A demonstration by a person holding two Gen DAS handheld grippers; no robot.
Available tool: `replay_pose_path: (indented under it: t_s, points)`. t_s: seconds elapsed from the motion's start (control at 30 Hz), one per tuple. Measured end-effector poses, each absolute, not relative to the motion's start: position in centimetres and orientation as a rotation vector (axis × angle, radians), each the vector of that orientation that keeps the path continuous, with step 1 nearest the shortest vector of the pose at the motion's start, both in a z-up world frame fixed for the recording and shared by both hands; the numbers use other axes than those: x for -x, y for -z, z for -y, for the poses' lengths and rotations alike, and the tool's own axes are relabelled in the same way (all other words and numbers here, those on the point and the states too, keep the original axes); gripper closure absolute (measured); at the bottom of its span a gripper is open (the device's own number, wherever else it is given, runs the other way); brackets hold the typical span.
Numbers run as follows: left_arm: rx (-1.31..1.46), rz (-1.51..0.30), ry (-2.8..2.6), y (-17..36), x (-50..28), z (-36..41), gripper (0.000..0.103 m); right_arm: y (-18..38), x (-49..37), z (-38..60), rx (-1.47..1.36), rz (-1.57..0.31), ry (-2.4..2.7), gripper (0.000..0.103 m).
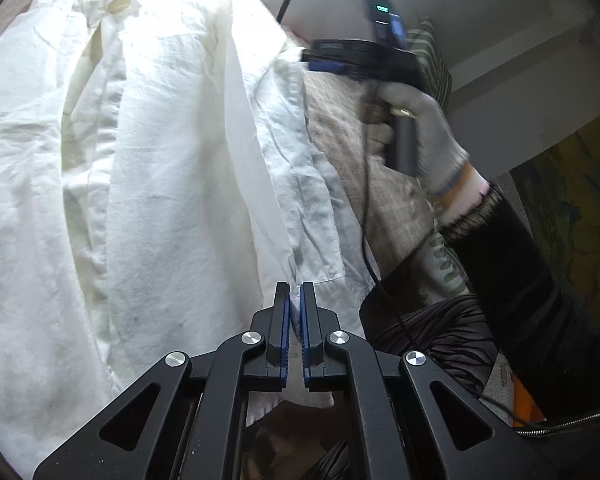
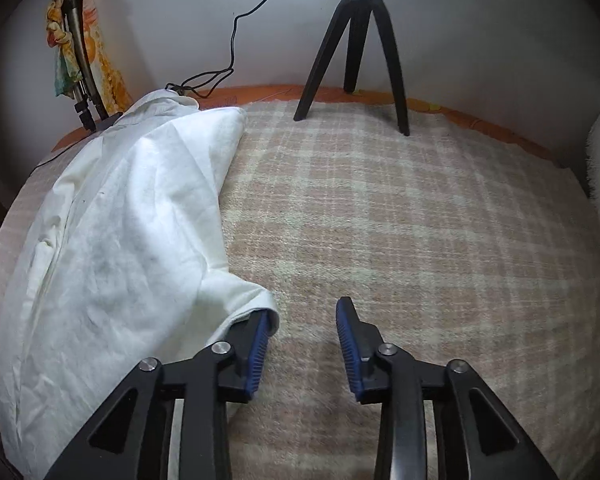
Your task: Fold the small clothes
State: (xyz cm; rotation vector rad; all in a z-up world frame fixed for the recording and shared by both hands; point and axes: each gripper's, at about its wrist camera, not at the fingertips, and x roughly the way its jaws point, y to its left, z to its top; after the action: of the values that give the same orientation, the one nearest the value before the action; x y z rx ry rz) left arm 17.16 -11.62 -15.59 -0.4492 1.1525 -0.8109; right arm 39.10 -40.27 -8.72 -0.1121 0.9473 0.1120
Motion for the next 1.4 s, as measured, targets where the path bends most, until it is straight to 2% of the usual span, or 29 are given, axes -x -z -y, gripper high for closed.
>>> replay_pose_path:
  t_s: [0.07,0.17,0.43,0.53,0.57,0.63,0.67,0.7,0.77,0.83,0.87,0.93,0.97,1.17,1.23,1.3,1.4]
  points:
    - [0.448,-1.164,0.799,15.7,-17.2,11.2,0.096,7.4,-36.9,40.8,0.081,-0.936,-0.105,0.061]
    - [0.454,-1.193,0.771,16.2,-17.2,10.3,0.088,6.5,-33.0,40.6,0.005,-0.963,-0.235,0.061]
    - [0.430,-1.174,0.746,16.3,-16.4,8.9,0.088,11.7,-28.5,38.4,-0.073,-1.152,-0.380,0.062]
    - [0.449,-1.178,0.746,16.5,-15.9,9.8,0.088,12.7,-28.2,38.0,-0.074,-1.154,-0.370,0.061]
    - [0.448,-1.174,0.749,16.5,-15.8,9.8,0.090,12.6,-28.2,37.9,-0.075,-1.149,-0.368,0.064]
    - [0.434,-1.167,0.760,16.6,-15.5,10.0,0.091,12.3,-28.1,38.0,-0.095,-1.123,-0.373,0.077]
    - [0.427,-1.163,0.767,16.7,-15.4,10.2,0.091,12.1,-28.2,37.9,-0.092,-1.115,-0.365,0.089]
    - [0.426,-1.161,0.772,16.7,-15.3,10.5,0.095,12.1,-28.2,37.8,-0.081,-1.107,-0.356,0.097]
    - [0.434,-1.163,0.786,16.7,-15.3,10.8,0.096,11.9,-28.2,37.7,-0.057,-1.087,-0.337,0.100]
    - [0.437,-1.160,0.791,16.7,-15.3,11.0,0.096,11.3,-28.1,37.8,-0.054,-1.065,-0.344,0.100]
    - [0.434,-1.160,0.794,16.7,-15.3,11.2,0.096,11.1,-28.0,37.9,-0.052,-1.058,-0.343,0.096]
    - [0.434,-1.162,0.794,16.7,-15.3,11.4,0.096,10.6,-27.9,38.3,-0.084,-1.051,-0.352,0.075]
    - [0.436,-1.165,0.792,16.8,-15.3,11.4,0.096,10.5,-27.8,38.5,-0.109,-1.057,-0.364,0.071]
    - [0.450,-1.181,0.785,17.4,-15.2,10.9,0.096,12.8,-28.6,38.4,-0.192,-1.161,-0.410,0.071]
    - [0.451,-1.180,0.784,17.3,-15.2,10.8,0.096,13.1,-28.9,38.3,-0.204,-1.150,-0.399,0.078]
    - [0.446,-1.174,0.785,17.1,-15.1,10.8,0.098,12.8,-28.8,38.0,-0.179,-1.135,-0.389,0.101]
    - [0.462,-1.164,0.793,16.8,-15.0,11.0,0.098,11.7,-28.7,37.6,-0.138,-1.096,-0.374,0.103]
